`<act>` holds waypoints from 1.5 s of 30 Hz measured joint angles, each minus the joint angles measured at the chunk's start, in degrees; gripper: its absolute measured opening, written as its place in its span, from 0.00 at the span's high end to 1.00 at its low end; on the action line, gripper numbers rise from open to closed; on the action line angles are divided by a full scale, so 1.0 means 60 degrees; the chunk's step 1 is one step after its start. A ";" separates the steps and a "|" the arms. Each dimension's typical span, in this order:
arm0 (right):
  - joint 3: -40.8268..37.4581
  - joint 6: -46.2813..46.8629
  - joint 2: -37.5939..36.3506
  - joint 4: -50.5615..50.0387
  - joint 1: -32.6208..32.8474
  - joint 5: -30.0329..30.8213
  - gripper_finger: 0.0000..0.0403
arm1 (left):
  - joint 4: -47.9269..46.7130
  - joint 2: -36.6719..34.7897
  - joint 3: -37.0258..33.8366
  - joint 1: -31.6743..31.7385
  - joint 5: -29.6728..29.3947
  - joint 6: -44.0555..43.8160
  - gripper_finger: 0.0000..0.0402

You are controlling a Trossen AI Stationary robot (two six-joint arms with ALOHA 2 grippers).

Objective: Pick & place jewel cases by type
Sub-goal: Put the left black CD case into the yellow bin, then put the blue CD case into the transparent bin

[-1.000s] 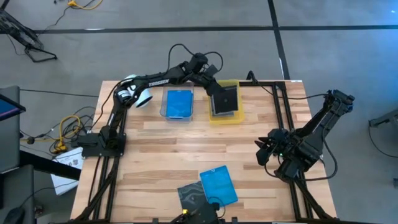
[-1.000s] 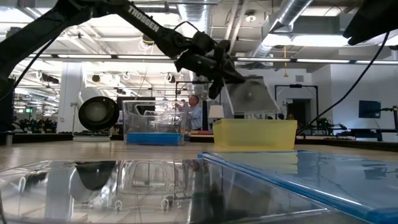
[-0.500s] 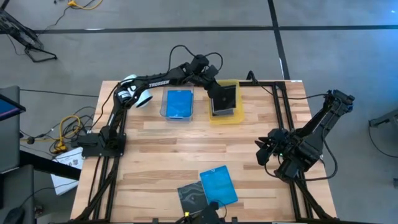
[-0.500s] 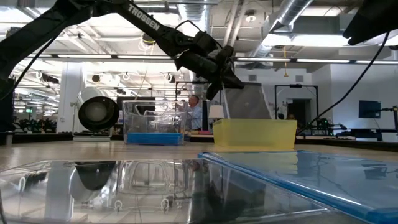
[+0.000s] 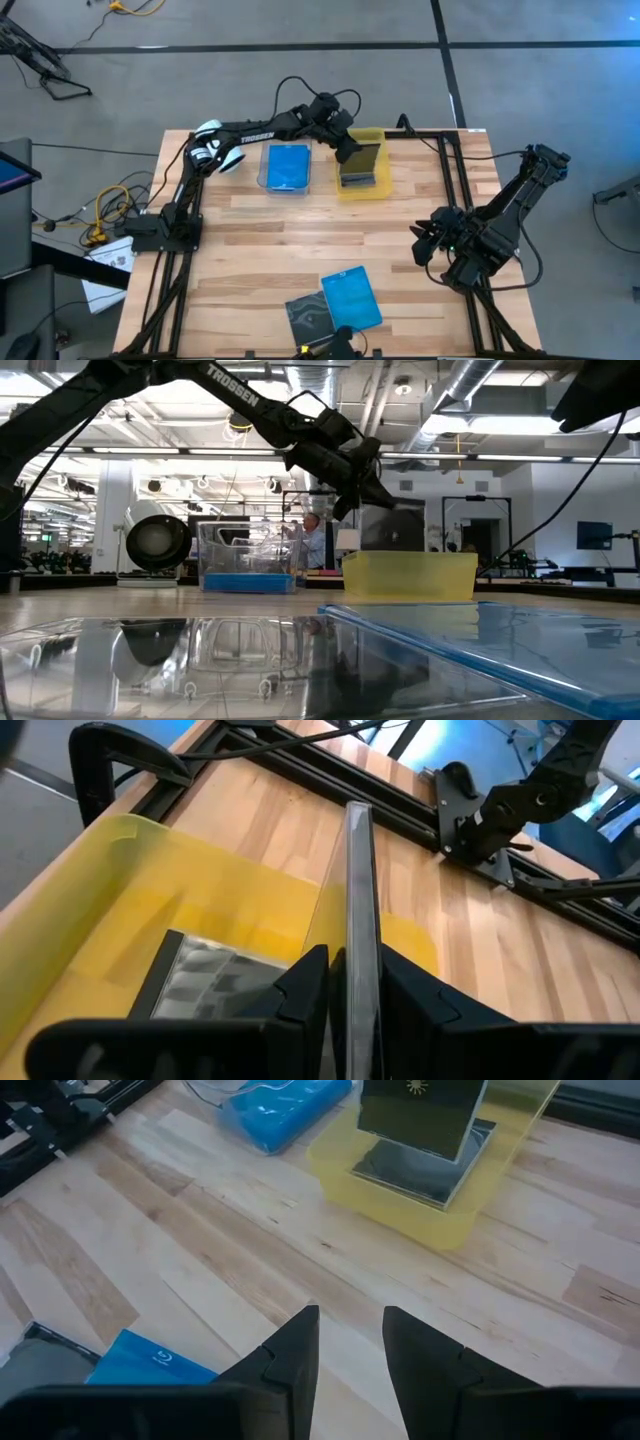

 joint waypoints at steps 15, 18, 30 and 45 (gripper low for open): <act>0.0000 0.0003 0.0000 -0.0004 0.0003 0.0003 0.73 | -0.0131 0.0124 -0.0015 -0.0131 0.0112 -0.0386 0.82; 0.0000 0.0000 0.0000 0.0002 0.0004 0.0004 0.73 | -0.0002 0.0301 -0.0011 -0.0261 -0.0011 -0.0458 0.82; 0.0000 -0.0004 -0.0004 -0.0007 0.0015 -0.0015 0.73 | 0.0004 0.0321 -0.0015 -0.0306 -0.0616 -0.0352 0.82; -0.0001 -0.0092 -0.0004 0.0098 0.0018 -0.0025 0.73 | -0.2181 0.0321 0.2725 -0.0465 0.0784 -0.0095 0.82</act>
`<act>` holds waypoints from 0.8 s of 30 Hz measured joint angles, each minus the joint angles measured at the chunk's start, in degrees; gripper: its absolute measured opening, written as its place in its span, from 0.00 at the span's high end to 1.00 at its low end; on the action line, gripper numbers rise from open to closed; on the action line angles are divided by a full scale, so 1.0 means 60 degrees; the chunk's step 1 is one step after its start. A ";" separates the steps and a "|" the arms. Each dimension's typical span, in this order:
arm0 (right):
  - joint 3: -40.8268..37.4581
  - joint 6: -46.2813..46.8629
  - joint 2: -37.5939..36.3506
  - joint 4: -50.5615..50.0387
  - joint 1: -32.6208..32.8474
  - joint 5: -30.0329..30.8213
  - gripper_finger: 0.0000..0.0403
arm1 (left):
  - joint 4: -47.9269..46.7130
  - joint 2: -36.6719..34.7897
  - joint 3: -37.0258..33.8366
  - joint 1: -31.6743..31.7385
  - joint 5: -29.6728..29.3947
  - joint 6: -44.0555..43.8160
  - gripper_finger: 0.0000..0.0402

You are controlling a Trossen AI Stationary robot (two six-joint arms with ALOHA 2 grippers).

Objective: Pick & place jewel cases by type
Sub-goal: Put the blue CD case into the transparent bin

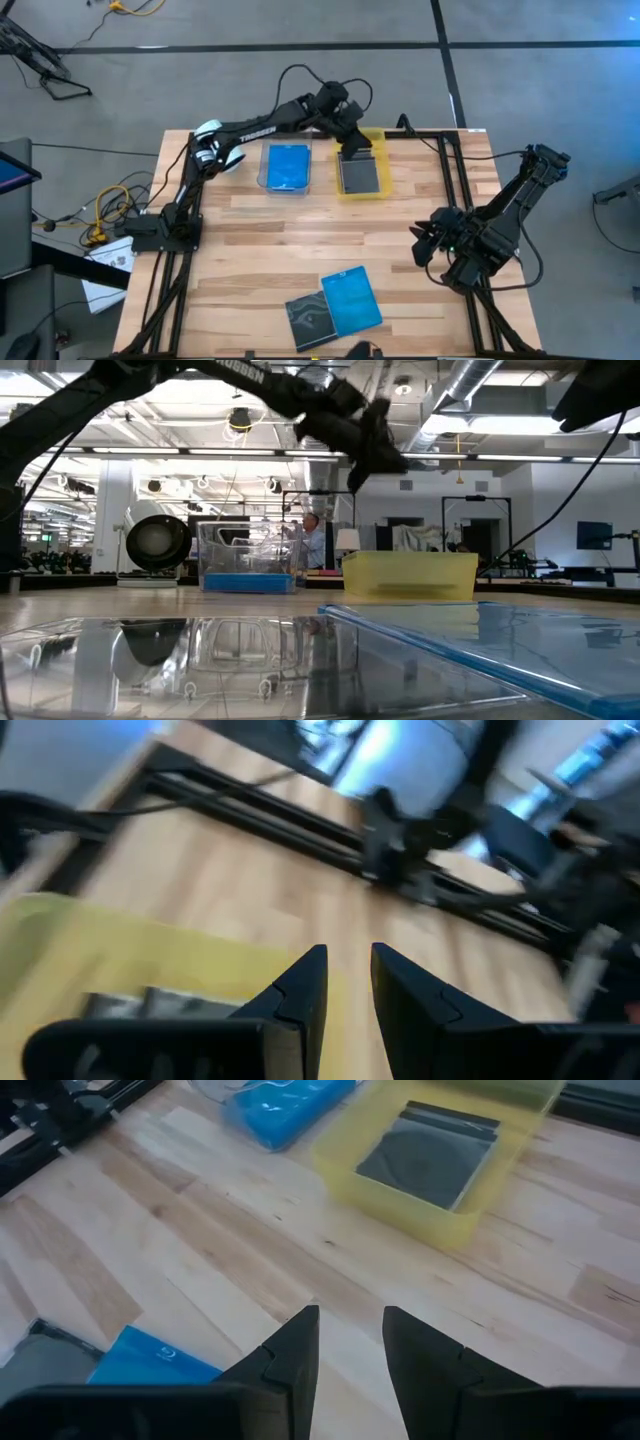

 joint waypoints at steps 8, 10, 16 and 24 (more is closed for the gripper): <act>-0.0003 -0.2075 0.0000 0.1731 0.0000 0.0004 0.73 | -0.4731 -0.0035 0.2134 -0.1110 -0.0030 0.1983 0.82; -0.0003 -0.2458 0.0000 0.1993 0.0000 0.0004 0.73 | -0.5583 -0.0081 0.2211 -0.1509 -0.0441 0.2395 0.82; -0.0003 -0.3260 0.0000 0.2552 0.0000 0.0004 0.73 | -0.6848 -0.0208 0.2164 -0.2649 -0.0753 0.2527 0.82; -0.0003 -0.4546 0.0000 0.3630 0.0009 -0.0035 0.73 | -0.6948 -0.0563 0.2157 -0.4183 -0.2470 0.1884 0.82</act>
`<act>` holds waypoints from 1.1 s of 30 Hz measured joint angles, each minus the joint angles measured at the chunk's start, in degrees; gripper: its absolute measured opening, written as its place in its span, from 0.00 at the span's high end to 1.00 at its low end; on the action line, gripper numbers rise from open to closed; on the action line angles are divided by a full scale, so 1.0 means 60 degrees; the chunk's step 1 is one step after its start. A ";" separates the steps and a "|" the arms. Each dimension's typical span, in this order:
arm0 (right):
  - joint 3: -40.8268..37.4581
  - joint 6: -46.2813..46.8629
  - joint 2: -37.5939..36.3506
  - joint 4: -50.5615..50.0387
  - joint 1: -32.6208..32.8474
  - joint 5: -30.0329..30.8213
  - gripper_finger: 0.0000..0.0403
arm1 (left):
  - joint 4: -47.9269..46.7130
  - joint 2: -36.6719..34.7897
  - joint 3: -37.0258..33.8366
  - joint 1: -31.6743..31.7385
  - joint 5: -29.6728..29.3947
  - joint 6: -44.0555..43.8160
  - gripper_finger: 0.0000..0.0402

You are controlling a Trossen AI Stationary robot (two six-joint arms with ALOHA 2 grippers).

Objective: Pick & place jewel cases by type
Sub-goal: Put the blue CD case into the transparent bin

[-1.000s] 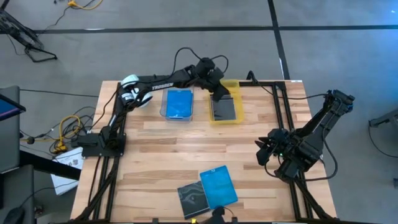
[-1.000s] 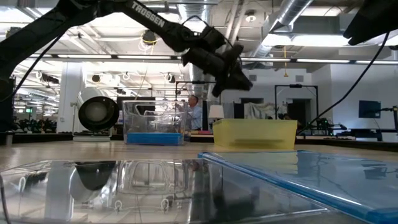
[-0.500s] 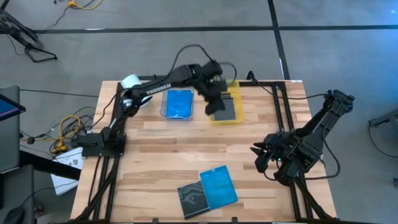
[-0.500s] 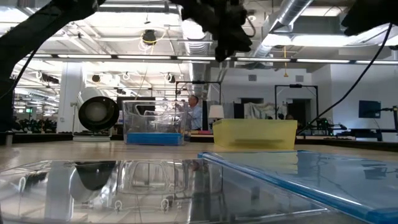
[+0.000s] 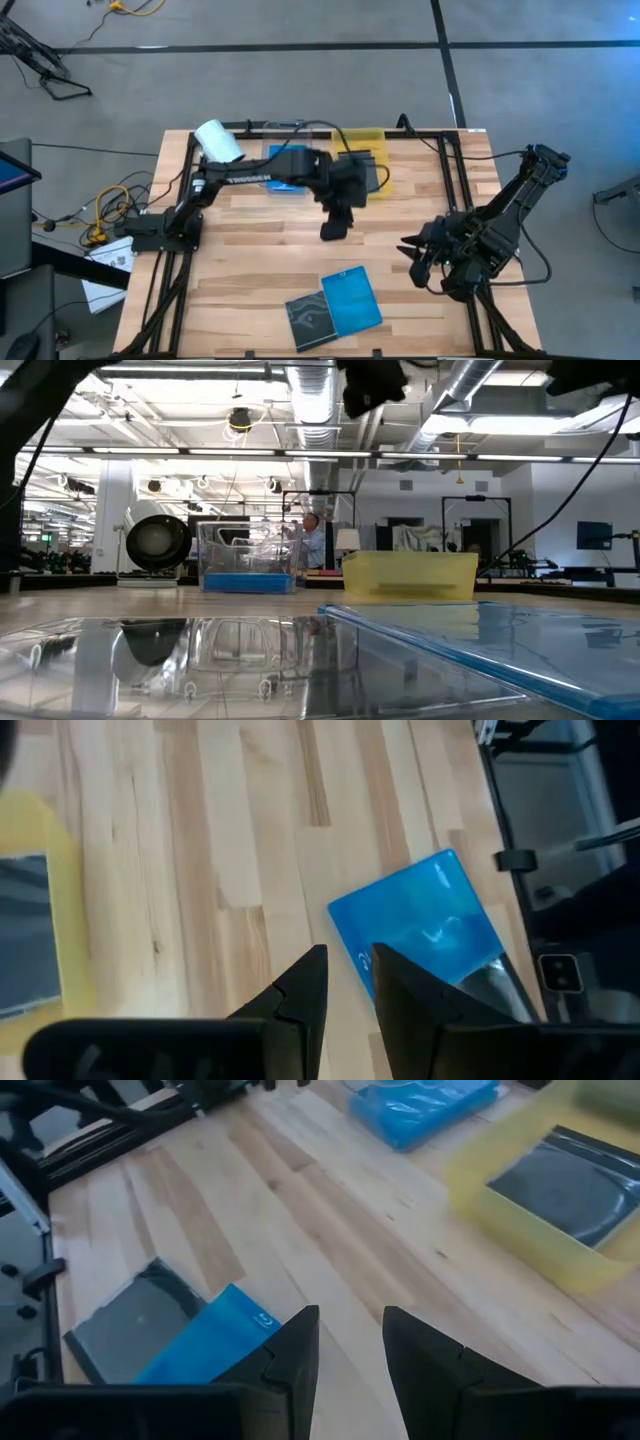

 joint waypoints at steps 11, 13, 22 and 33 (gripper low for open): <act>0.0000 -0.0375 0.0000 0.0208 0.0373 -0.0020 0.73 | -0.0390 -0.0492 0.0000 -0.1889 -0.2605 -0.1181 0.82; 0.0000 -0.0408 0.0004 0.0203 0.0388 -0.0023 0.73 | -0.0388 -0.0652 0.0000 -0.2219 -0.3371 -0.1323 0.82; 0.0000 -0.0655 0.0000 0.0304 0.0381 -0.0012 0.73 | -0.0390 -0.1606 0.0000 -0.3269 -0.5905 -0.2157 0.82; 0.0000 -0.1293 0.0000 0.0782 0.0381 0.0050 0.73 | -0.0646 -0.2645 -0.0123 -0.4740 -0.9488 -0.2527 0.82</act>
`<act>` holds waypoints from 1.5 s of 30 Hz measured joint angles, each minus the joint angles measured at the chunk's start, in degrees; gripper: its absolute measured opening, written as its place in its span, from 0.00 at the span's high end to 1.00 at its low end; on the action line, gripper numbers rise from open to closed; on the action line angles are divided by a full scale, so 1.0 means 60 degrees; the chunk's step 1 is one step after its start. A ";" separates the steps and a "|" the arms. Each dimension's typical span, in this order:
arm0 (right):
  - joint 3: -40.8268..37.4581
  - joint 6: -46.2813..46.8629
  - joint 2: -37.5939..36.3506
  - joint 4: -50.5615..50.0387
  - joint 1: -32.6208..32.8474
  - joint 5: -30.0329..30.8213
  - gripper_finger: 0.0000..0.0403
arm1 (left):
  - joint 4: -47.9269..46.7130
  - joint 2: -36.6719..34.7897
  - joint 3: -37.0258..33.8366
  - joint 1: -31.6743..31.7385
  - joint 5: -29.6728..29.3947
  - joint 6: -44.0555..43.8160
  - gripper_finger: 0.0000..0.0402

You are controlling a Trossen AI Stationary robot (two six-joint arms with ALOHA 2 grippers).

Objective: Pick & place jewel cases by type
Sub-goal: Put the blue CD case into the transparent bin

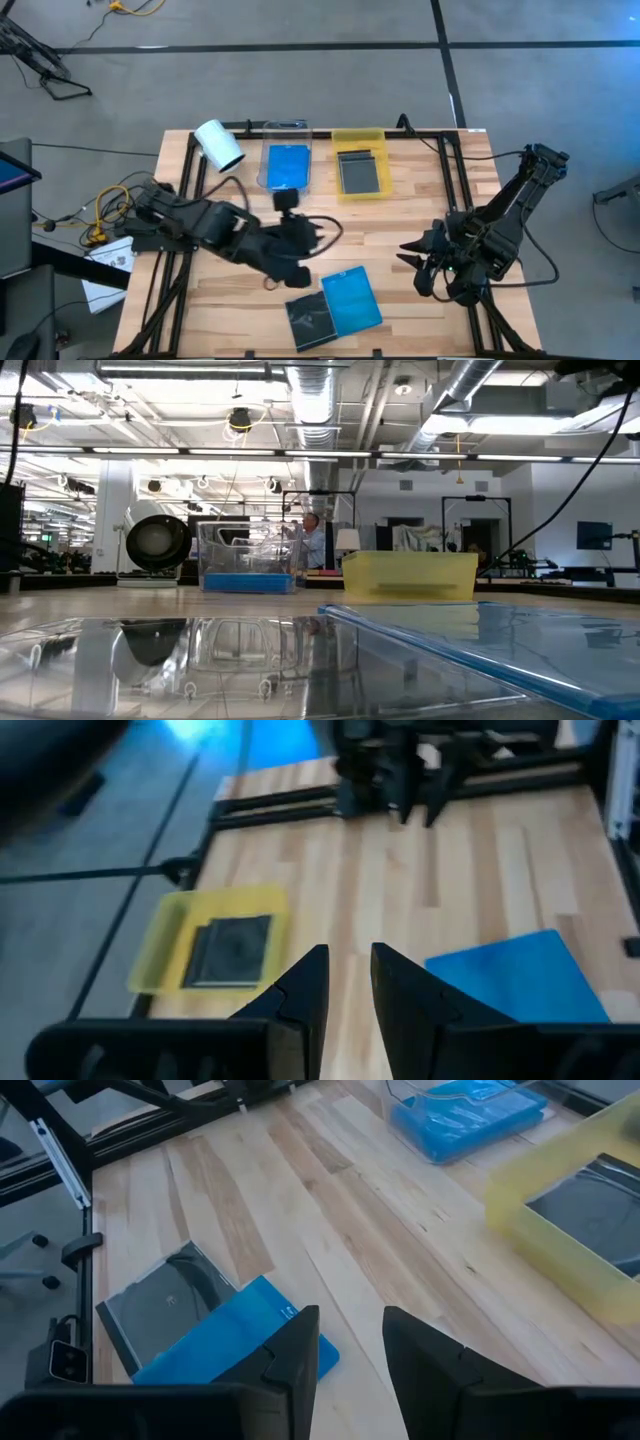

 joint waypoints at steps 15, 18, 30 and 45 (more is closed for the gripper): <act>0.0000 -0.0011 0.0001 0.0262 0.0000 0.0000 0.73 | 0.9126 -0.3591 -0.8546 -0.0339 0.1158 -0.0443 0.82; 0.0000 -0.0011 0.0000 0.0515 0.0000 0.0000 0.73 | 1.0632 -0.4595 -1.0460 -0.0335 0.1670 -0.1198 0.82; 0.0002 -0.0438 0.1273 0.2884 -0.0266 -0.1128 0.73 | 1.3173 -0.5781 -1.4498 -0.0735 0.2177 -0.3619 0.82; 0.0004 0.0065 0.4522 0.7459 -0.0593 -0.3241 0.73 | 1.1057 -0.5786 -1.4627 -0.0769 0.2861 -0.3944 0.82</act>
